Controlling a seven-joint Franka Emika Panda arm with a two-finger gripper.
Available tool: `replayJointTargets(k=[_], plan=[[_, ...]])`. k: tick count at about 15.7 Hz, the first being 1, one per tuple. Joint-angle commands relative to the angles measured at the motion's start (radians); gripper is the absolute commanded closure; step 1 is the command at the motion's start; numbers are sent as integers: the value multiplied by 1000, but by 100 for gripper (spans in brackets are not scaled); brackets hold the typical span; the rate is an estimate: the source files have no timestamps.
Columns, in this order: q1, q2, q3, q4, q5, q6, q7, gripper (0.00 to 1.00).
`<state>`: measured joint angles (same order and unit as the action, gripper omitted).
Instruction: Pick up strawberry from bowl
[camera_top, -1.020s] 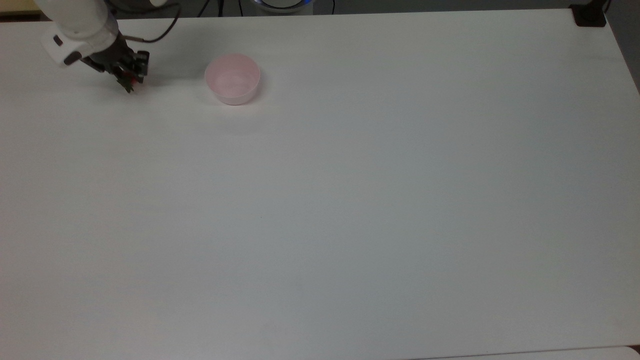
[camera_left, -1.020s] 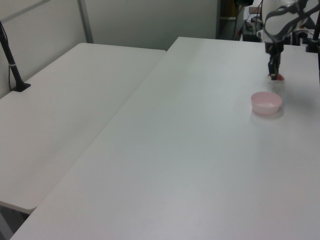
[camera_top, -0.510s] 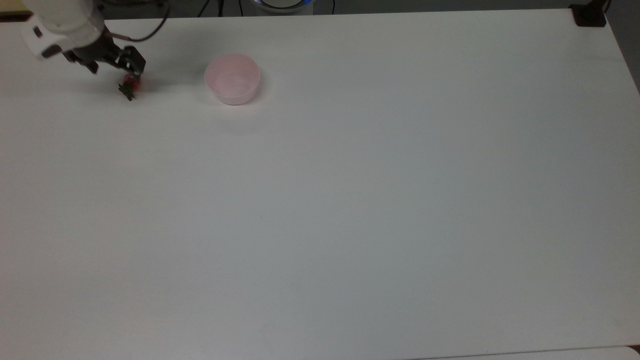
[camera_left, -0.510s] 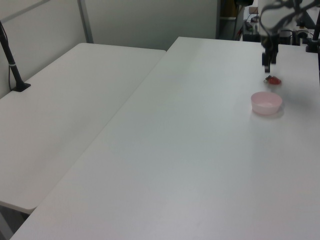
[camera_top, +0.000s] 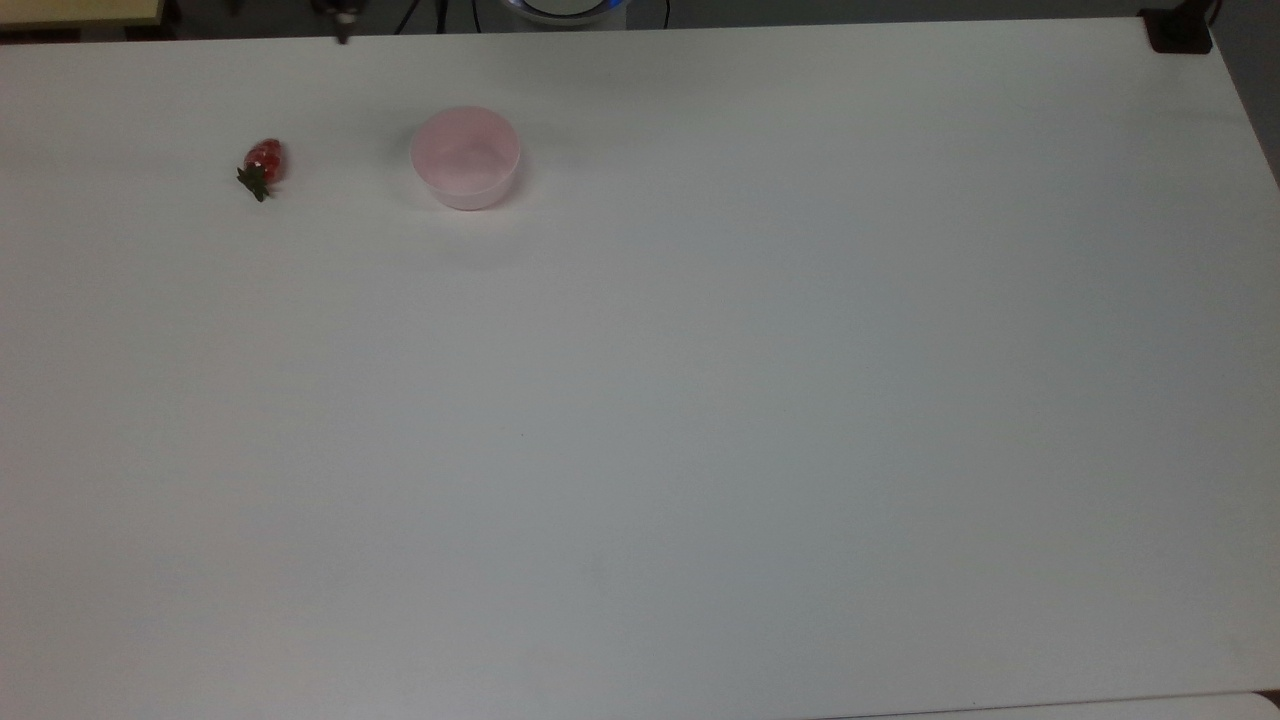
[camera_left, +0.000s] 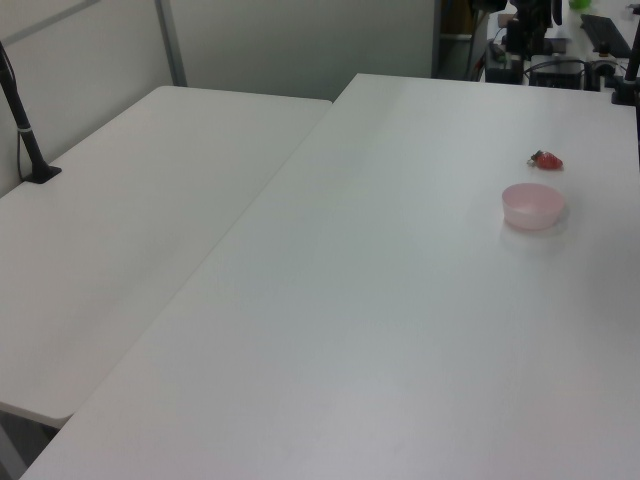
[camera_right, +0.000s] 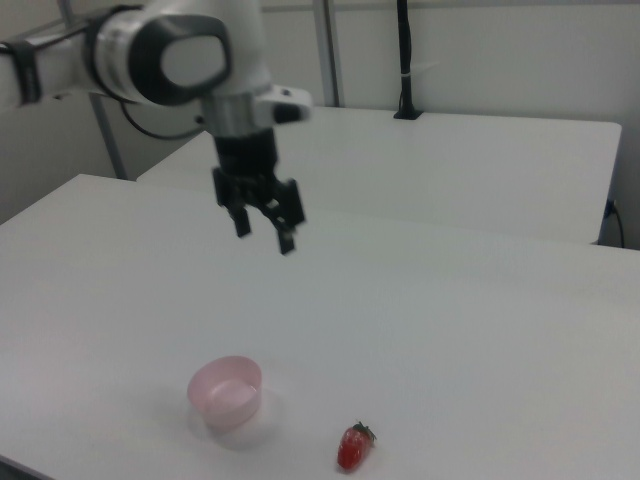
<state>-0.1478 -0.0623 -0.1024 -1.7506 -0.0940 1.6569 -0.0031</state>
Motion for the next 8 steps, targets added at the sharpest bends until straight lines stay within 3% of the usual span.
replayJointTargets(k=[1, 3, 5, 8], plan=[[170, -47, -61, -21, 5, -3, 158, 0], [259, -50, -112, -29, 5, 32, 150, 0], [272, -45, -115, -39, 4, 85, 129, 0], [272, -42, -109, -53, 5, 135, -9, 0]])
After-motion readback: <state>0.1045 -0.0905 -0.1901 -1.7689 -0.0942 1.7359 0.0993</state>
